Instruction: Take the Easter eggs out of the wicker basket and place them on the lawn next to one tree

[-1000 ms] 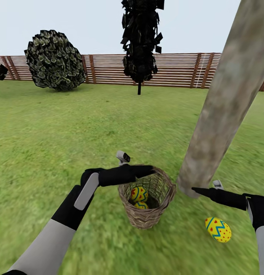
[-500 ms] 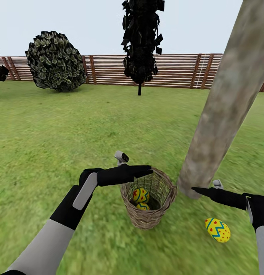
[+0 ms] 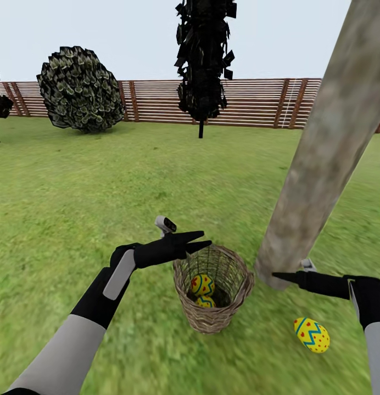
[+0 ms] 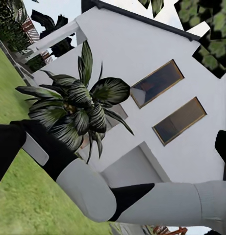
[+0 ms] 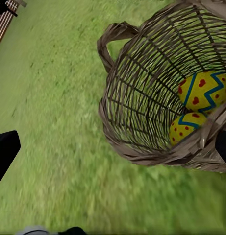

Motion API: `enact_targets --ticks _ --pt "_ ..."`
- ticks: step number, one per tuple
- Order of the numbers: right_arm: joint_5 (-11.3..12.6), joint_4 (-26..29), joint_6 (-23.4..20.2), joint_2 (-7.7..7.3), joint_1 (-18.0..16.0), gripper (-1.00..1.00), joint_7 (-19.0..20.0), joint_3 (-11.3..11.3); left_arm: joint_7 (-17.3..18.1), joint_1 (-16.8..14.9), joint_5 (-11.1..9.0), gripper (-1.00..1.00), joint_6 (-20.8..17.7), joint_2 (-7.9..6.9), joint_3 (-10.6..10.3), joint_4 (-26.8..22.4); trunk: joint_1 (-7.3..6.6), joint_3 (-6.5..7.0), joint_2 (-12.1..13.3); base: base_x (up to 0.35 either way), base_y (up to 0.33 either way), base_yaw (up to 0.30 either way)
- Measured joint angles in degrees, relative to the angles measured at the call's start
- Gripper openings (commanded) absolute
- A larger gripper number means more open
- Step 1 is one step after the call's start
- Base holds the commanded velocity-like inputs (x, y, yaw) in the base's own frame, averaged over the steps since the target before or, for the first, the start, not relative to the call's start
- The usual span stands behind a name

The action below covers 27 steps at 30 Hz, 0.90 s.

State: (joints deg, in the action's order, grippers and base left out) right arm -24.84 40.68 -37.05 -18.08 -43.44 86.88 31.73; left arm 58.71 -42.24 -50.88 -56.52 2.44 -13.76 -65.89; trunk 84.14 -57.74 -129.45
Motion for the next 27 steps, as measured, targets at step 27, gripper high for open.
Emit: enact_targets --ticks 27 --pt "-1.83 1.89 -0.11 4.84 0.1 1.0 -6.62 -2.68 0.0 0.0 0.26 1.0 0.43 -0.79 -0.43 0.11 -2.21 1.8 4.03 0.016 0.119 0.0"
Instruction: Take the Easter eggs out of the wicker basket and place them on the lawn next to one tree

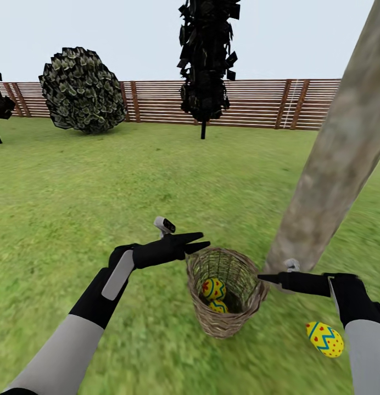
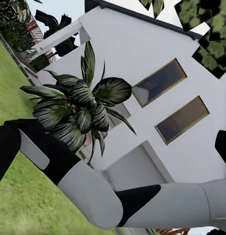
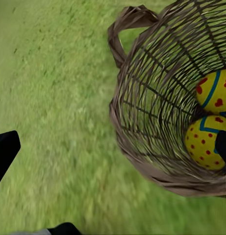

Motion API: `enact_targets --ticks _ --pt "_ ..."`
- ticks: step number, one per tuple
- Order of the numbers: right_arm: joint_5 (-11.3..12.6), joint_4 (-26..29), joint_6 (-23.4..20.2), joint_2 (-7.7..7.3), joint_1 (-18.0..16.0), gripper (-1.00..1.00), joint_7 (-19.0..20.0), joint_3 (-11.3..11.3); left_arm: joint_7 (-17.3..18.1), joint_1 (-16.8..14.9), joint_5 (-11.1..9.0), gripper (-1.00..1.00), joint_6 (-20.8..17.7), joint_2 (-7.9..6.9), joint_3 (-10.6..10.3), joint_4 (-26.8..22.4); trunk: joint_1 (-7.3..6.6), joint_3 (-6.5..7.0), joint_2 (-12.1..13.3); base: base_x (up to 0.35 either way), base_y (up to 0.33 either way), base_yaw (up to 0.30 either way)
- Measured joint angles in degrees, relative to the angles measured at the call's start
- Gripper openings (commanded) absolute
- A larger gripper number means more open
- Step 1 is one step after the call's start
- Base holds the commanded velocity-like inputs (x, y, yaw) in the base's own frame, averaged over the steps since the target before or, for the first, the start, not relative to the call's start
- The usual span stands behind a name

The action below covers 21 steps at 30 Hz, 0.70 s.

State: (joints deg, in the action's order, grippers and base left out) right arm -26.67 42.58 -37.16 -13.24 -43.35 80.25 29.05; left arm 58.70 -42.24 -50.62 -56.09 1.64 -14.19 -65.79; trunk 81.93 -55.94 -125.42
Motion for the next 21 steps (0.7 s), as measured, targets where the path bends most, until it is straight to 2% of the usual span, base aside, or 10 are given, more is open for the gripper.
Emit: enact_targets --ticks 3,8,15,21 --pt "-0.06 -0.21 -0.01 0.06 0.0 1.0 -0.3 -0.16 -0.02 0.0 0.03 1.0 0.0 0.17 -0.07 0.04 0.0 0.0 0.0 0.104 0.302 0.0" --pt "-0.09 -0.28 -0.05 0.15 0.0 1.0 -3.28 -0.25 -0.01 0.0 0.02 1.0 0.01 0.21 -0.05 0.11 0.0 0.0 0.0 0.109 0.187 0.0" --pt "-0.8 0.02 -0.1 2.35 -0.01 1.0 -11.05 -1.77 -0.01 0.0 -0.06 1.0 0.08 -0.01 -0.11 0.04 0.01 0.25 0.0 0.018 0.019 -0.059" --pt "-0.89 -0.21 -0.06 3.19 -0.01 1.0 -13.18 -1.87 0.05 0.0 -0.21 1.0 0.08 -0.06 -0.05 0.1 -0.01 0.69 0.0 0.086 0.065 -0.192"
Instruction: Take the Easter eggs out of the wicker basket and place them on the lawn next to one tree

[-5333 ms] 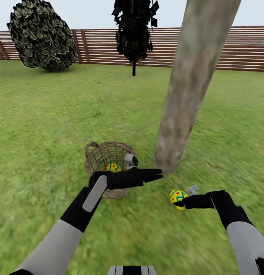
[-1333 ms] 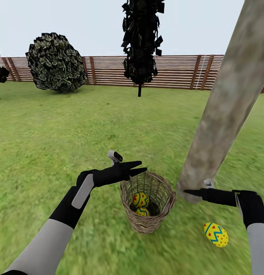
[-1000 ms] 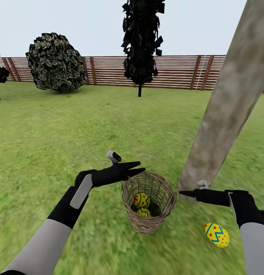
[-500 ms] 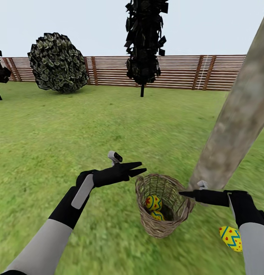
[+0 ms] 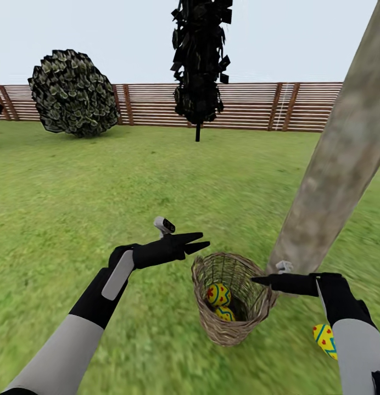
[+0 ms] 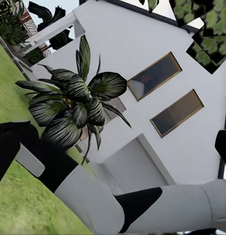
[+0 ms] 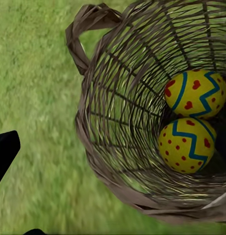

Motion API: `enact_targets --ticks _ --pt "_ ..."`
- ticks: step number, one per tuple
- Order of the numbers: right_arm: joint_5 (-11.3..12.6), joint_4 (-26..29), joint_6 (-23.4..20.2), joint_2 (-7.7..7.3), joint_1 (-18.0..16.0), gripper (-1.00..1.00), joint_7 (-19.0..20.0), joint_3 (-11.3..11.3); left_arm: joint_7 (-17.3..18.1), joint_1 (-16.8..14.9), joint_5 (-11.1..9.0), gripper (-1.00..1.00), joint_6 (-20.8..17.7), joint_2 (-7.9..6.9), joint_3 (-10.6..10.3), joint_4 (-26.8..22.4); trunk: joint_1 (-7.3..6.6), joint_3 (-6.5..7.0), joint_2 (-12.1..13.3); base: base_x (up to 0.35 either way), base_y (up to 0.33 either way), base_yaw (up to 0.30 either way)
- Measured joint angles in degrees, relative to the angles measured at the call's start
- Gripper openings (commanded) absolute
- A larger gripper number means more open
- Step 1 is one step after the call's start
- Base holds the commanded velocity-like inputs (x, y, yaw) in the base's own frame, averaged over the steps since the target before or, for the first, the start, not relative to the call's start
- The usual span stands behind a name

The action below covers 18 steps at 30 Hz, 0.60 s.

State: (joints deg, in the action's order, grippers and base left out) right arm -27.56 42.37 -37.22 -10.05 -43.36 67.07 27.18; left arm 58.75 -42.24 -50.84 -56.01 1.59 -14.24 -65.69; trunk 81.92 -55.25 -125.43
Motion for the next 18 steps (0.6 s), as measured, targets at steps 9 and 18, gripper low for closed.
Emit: enact_targets --ticks 9,18 --pt "-0.02 -0.54 0.09 2.94 0.02 1.0 -7.36 -0.13 0.12 0.0 -0.04 1.0 -0.04 -0.06 0.1 0.1 -0.01 0.43 0.0 0.259 0.205 -0.121" --pt "-2.99 -1.17 0.18 6.06 0.57 1.0 -12.84 -4.74 0.09 0.01 -0.03 1.0 0.0 -0.09 0.15 0.09 0.01 0.44 0.0 0.164 0.129 -0.004"
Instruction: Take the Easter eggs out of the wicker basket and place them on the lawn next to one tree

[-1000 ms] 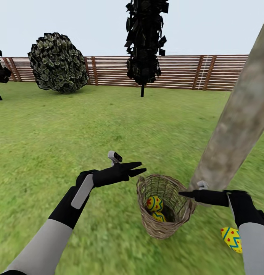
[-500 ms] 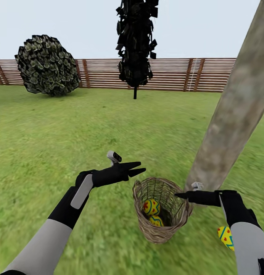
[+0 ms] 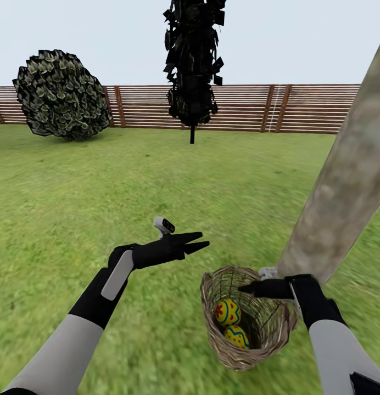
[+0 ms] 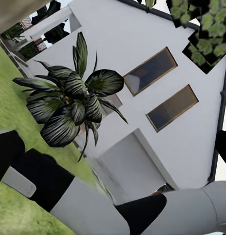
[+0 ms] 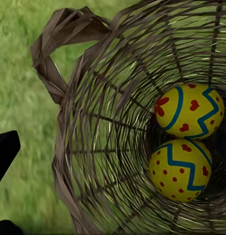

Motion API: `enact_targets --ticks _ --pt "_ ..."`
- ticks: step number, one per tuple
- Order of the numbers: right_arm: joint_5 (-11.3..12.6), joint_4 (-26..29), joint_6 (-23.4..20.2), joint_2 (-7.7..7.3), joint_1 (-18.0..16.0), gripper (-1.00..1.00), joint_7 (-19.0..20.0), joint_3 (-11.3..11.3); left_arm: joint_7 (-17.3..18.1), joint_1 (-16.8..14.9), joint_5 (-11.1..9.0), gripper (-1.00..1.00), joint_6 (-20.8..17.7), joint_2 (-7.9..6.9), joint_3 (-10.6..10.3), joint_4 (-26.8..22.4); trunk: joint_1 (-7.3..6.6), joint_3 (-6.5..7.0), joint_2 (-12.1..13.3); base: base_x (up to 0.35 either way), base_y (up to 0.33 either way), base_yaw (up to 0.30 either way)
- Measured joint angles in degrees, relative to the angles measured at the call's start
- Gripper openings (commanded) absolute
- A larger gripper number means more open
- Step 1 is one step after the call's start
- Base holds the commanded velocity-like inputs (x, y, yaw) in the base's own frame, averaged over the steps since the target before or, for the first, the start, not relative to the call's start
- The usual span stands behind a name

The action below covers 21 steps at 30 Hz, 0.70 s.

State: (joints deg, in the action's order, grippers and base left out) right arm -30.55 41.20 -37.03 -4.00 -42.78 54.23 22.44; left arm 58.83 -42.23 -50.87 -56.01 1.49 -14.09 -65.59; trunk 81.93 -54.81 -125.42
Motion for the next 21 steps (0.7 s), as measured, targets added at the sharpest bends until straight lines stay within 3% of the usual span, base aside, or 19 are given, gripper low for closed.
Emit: enact_targets --ticks 6,13,15,18,21 --pt "-1.06 -1.66 -0.01 1.52 0.02 1.0 -9.14 -0.86 0.03 0.0 0.0 1.0 -0.02 -0.08 0.05 0.0 0.0 0.0 0.0 0.048 0.013 0.0" --pt "-1.26 -2.61 -0.36 1.64 0.02 1.0 -12.64 -1.02 0.03 0.0 0.0 1.0 -0.04 -0.09 0.05 0.0 -0.01 0.0 0.0 0.185 0.077 0.0" --pt "-1.88 -3.96 -0.44 1.67 0.02 1.0 -18.44 -0.99 0.03 0.0 0.0 1.0 -0.04 -0.09 0.05 0.0 0.01 0.0 0.0 0.009 0.004 0.0" --pt "-1.94 -8.47 -0.41 1.62 0.02 1.0 -20.18 -1.12 0.03 0.0 0.0 1.0 -0.05 -0.09 0.05 0.0 0.01 0.0 0.0 0.002 0.001 0.0" --pt "-1.94 -9.51 -0.44 1.56 0.02 1.0 -21.62 -1.14 0.03 0.0 0.0 1.0 -0.05 -0.09 0.05 0.0 0.0 0.0 0.0 0.0 0.0 0.0"
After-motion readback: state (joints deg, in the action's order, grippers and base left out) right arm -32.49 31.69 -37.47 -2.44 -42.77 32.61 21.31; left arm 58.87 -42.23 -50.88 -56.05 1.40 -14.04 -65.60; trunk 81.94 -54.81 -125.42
